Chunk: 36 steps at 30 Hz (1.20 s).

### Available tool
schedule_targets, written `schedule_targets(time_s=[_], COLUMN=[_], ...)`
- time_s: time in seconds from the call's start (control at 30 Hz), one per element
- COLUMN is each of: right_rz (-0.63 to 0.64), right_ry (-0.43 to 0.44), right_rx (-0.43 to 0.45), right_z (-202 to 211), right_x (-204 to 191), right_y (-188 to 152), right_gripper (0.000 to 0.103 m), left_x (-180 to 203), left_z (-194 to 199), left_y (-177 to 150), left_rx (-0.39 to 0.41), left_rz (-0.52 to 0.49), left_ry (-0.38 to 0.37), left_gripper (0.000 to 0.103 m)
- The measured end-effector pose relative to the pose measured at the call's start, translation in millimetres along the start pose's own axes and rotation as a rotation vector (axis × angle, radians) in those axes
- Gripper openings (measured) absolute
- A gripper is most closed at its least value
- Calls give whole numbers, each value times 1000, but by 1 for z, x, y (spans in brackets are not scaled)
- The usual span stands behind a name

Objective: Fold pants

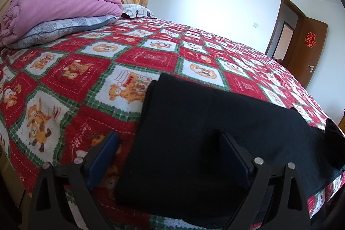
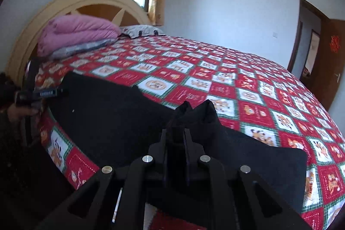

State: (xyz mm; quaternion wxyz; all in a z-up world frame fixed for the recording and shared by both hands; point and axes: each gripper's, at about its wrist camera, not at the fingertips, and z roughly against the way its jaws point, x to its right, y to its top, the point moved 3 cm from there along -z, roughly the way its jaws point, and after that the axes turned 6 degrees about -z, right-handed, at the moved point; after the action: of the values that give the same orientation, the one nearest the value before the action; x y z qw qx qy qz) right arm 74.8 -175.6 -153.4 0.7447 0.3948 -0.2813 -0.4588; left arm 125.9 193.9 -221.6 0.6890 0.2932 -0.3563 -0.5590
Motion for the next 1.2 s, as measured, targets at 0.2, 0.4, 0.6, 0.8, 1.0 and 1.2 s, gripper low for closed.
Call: schedule_targets(time_s=[0.2,0.4,0.6,0.8,1.0,1.2], right_rz=[21,95,236,23,-152,-129], right_ry=[-1,-2,45,146,154,141], right_rx=[-36,-111,-125,-87,-96,-162], right_z=[-15,-33,-26,-9,-15,-29], right_x=[-7,-21,-45,-13,7,-10], right_y=[-11,-25,-38,-17,-6,-19], right_gripper=[12,18,32,32,32,32], left_x=[0,0,1,-1,0,0], left_z=[0,0,-1,-1,-1,-1], left_y=[0,0,0,1,1,1], left_rx=[0,-1,-3,-3,-3,-3], left_rz=[0,-2,-8,-6,-8,-7], left_ry=[0,1,1,0,0,0], left_gripper=[96,96,98,98,98,98])
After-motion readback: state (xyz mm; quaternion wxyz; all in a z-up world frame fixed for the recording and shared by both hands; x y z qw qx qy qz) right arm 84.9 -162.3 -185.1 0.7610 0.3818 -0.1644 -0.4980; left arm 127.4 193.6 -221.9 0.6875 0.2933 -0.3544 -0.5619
